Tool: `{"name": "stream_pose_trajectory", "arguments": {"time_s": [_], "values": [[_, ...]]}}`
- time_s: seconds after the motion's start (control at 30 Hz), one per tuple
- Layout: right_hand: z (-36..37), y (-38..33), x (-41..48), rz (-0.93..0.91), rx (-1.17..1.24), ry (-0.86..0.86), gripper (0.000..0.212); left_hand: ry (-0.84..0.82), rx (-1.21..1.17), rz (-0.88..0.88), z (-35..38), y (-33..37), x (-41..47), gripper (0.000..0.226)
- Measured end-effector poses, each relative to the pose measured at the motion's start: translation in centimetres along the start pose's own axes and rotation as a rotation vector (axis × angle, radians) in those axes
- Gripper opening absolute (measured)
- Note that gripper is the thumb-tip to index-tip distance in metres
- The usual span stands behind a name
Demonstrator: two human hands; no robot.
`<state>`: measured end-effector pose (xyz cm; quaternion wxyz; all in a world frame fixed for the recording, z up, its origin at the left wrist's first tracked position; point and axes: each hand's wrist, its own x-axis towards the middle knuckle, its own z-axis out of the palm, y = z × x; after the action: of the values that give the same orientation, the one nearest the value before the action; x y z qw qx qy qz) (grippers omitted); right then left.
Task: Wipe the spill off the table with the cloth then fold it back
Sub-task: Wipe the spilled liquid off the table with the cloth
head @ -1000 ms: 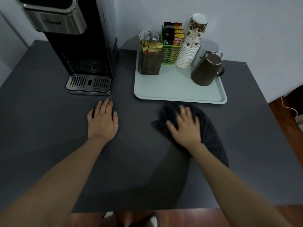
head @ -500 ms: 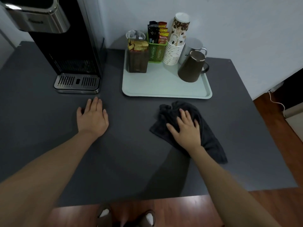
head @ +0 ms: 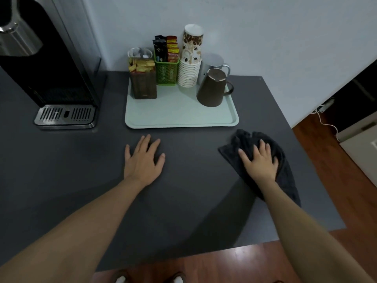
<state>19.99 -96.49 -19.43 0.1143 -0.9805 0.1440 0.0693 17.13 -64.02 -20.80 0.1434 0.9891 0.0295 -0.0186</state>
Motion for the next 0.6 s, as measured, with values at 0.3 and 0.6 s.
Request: {"name": "stream_pose_trajectory", "arguments": {"time_s": [0.3, 0.6], "values": [[1.7, 2.7, -6.9, -0.695, -0.045, 0.014, 0.063, 0.027, 0.02, -0.019, 0.4, 0.1, 0.1, 0.052], [-0.5, 2.4, 1.9, 0.075, 0.0, 0.026, 0.07, 0.053, 0.012, -0.019, 0.6, 0.0, 0.1, 0.05]]}}
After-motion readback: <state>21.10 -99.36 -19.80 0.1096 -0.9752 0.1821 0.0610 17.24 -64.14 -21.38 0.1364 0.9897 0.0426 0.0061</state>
